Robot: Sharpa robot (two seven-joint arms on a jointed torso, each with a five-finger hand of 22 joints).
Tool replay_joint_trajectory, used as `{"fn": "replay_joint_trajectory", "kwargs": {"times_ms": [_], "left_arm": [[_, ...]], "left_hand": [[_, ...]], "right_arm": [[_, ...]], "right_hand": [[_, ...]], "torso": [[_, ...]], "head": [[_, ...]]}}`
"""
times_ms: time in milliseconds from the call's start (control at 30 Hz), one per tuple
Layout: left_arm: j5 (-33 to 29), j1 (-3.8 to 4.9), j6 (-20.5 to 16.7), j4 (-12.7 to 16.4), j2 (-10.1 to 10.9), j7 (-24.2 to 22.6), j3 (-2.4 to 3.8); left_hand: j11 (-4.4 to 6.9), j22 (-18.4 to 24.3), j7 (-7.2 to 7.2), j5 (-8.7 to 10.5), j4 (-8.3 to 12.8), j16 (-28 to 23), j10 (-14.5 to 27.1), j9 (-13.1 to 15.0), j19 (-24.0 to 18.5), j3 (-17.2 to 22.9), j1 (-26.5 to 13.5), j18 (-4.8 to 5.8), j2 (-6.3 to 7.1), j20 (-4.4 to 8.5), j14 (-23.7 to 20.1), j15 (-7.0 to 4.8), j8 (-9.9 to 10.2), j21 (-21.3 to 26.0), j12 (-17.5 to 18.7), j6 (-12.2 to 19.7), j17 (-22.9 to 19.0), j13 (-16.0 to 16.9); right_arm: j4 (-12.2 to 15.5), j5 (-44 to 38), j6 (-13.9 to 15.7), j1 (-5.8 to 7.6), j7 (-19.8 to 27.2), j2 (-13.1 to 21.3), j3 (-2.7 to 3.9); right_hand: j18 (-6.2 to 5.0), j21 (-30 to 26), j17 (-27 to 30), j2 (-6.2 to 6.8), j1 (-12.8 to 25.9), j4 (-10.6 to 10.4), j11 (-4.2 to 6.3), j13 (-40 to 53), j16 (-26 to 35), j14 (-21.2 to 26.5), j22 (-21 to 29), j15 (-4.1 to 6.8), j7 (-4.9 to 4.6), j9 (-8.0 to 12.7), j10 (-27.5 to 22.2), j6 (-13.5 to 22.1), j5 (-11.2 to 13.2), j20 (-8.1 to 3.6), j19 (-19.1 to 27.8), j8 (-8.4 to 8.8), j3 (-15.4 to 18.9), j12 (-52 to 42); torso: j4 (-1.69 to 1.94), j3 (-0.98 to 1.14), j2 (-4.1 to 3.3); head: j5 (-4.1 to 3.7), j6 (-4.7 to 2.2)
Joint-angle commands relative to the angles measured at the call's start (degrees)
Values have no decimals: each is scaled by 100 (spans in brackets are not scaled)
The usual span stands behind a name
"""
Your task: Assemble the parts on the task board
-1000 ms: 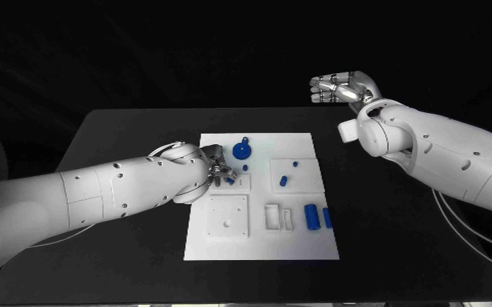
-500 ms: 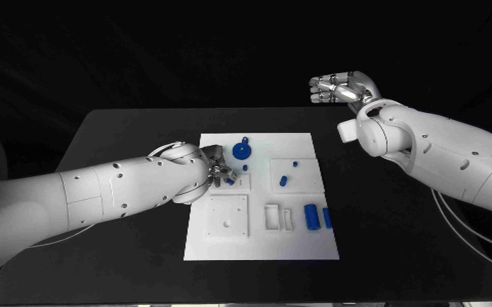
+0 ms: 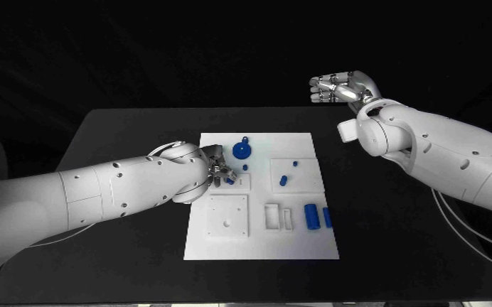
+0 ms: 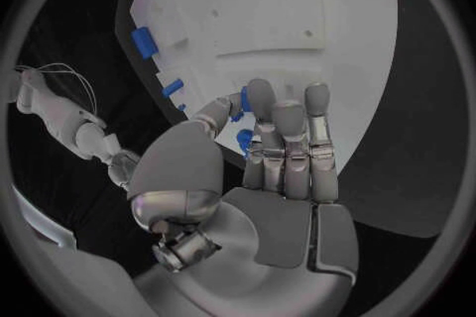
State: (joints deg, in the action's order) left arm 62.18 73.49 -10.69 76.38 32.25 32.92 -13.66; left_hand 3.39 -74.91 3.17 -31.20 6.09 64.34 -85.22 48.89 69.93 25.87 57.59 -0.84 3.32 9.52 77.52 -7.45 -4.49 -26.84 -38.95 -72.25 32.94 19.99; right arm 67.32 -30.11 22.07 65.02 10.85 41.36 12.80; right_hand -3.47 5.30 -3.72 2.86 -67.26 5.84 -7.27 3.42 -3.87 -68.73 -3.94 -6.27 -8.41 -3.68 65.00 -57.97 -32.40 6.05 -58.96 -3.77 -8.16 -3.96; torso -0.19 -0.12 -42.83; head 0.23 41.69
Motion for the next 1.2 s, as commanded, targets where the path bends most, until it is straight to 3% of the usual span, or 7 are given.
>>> {"fn": "replay_joint_trajectory", "kwargs": {"times_ms": [33, 733, 867, 1000, 1067, 1200], "left_arm": [[27, -15, 146, 3, 6, 35, -8], [38, -36, 210, 1, 22, 42, -8], [38, -37, 199, -2, 17, 30, -8], [38, -38, 185, -8, 10, 14, -8], [38, -38, 174, -11, 6, 1, -8], [38, -38, 153, -20, -2, -28, -8]], "left_hand": [[263, -112, -587, -13, 621, 20, -152, 10, 43, 612, 60, 61, -21, -9, -11, -101, -17, 17, -13, -696, -4, 2], [258, -113, -582, 22, 619, 23, -153, -43, 45, 604, 70, 56, -24, -16, -15, -96, -17, 27, -11, -691, -13, -5], [255, -110, -579, 151, 588, 28, -153, -317, 52, 556, 117, 61, -19, -20, -12, -94, 5, 47, -19, -741, -16, -1], [254, -109, -589, 283, 526, 37, -154, -398, 64, 497, 168, 70, -9, -23, -9, -92, -35, 75, -35, -766, -15, 7], [256, -104, -602, 581, 480, 56, -153, -401, 71, 443, 199, 78, -35, -32, 1, -88, -58, 89, -72, -789, -7, 25], [246, -108, -615, 724, 397, 106, -153, -414, 88, 350, 276, 76, -11, -54, -1, -74, -100, 126, -130, -825, 9, 59]], "right_arm": [[0, -2, -98, 1, 46, -6, 3], [2, -16, -117, 1, 24, 0, 3], [6, -16, -117, 1, 21, 0, 3], [7, -16, -120, 1, 19, 1, 3], [8, -16, -120, 1, 19, 1, 3], [10, -16, -121, 1, 18, 2, 3]], "right_hand": [[-66, 21, 9, -25, 20, 1, 8, -6, 29, 28, 5, -4, -31, 3, -30, -4, -32, 8, 12, 19, 25, 22], [-67, 15, 9, -29, 34, -21, 13, -6, 28, 18, 6, 0, -27, 3, -20, -16, -46, 7, 9, 20, 11, 22], [-67, 15, 9, -29, 34, -21, 13, -6, 28, 18, 6, 0, -27, 3, -20, -16, -46, 7, 9, 20, 11, 22], [-66, 10, 9, -25, 38, -29, 12, -6, 29, 20, 6, -2, -28, 3, -23, -13, -49, 8, 10, 20, 8, 22], [-66, 10, 9, -25, 38, -29, 12, -6, 29, 20, 6, -2, -28, 3, -23, -13, -49, 8, 10, 20, 8, 22], [-66, 8, 9, -23, 42, -36, 10, -5, 29, 22, 6, -2, -29, 3, -24, -13, -49, 9, 10, 20, 11, 22]], "torso": [[1, -1, -1], [1, 2, -4], [-3, 1, -2], [-3, 3, -7], [-5, 4, -7], [-6, 10, -4]], "head": [[0, -1], [-8, -8], [-8, -7], [-10, -6], [-12, -4], [-21, 0]]}}
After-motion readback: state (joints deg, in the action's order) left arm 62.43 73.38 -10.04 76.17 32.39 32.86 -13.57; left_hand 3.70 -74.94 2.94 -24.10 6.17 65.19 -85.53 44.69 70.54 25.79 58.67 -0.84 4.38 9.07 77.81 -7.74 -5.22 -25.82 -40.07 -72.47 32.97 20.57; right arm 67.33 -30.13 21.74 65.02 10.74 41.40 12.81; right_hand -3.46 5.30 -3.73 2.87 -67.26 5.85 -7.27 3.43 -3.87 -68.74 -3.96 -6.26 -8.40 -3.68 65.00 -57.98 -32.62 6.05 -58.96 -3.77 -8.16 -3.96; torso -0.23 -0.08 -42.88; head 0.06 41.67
